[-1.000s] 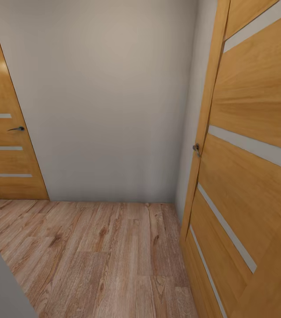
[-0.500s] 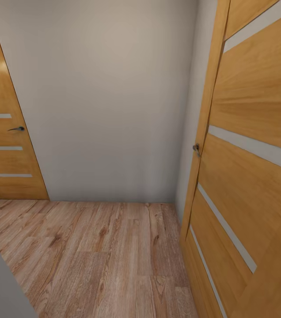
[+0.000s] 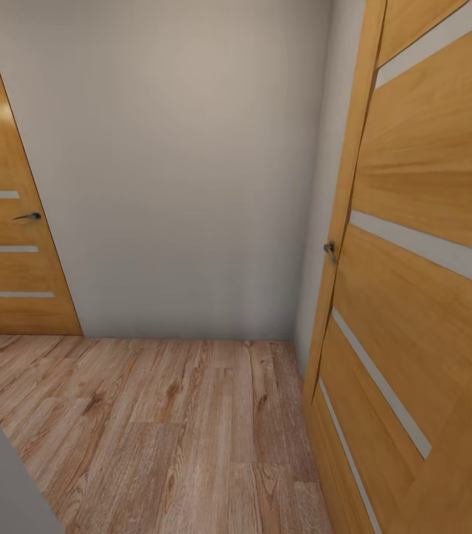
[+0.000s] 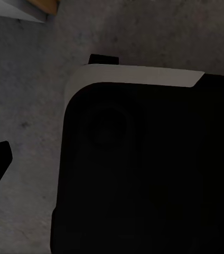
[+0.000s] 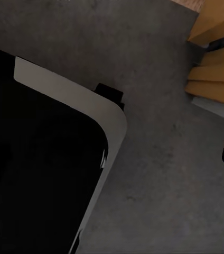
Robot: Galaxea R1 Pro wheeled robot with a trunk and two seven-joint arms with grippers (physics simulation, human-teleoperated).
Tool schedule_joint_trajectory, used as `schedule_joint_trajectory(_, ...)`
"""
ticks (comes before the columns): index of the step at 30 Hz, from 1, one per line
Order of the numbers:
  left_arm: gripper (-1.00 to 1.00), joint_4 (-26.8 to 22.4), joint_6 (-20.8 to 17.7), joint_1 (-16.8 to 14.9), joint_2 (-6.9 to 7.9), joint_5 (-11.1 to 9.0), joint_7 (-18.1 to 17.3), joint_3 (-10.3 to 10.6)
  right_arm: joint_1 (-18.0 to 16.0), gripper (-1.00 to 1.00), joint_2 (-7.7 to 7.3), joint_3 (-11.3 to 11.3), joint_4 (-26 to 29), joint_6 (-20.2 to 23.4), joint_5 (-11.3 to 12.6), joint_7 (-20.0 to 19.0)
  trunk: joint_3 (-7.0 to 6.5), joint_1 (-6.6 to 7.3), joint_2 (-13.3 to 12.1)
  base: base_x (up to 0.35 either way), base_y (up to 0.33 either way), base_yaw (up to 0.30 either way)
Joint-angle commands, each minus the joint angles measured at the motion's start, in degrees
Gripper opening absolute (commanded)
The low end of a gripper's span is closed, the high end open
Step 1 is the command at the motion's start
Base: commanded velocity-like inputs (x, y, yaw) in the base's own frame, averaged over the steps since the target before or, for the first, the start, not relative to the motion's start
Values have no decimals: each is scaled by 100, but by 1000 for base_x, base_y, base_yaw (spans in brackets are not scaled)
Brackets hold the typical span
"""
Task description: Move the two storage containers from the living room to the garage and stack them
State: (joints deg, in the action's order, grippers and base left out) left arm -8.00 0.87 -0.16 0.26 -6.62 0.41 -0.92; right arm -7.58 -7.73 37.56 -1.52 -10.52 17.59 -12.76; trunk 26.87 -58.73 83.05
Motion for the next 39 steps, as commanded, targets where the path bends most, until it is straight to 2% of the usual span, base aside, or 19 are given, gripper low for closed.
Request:
schedule_joint_trajectory(1, 100, 0, 9, -2, 0, -50, 3, -5, -6, 100, 1, 41, -15, -34, 60, -33, 6, 0, 3, 0, 0, 0)
schedule_joint_trajectory(17, 100, 1, 9, -2, 5, -59, 3, -5, -6, 100, 8, 41, -15, -7, 53, 23, 6, 0, 3, 6, 0, 0)
schedule_joint_trajectory(31, 100, 0, 9, -2, 9, -103, 3, -12, -7, 100, 6, 41, -15, 13, 43, 58, 6, 0, 3, 267, 0, 0)
schedule_joint_trajectory(39, 100, 0, 9, -2, 9, -166, 3, -12, -6, 100, 8, 41, -15, 23, 43, 63, 6, 0, 3, 44, 0, 0)
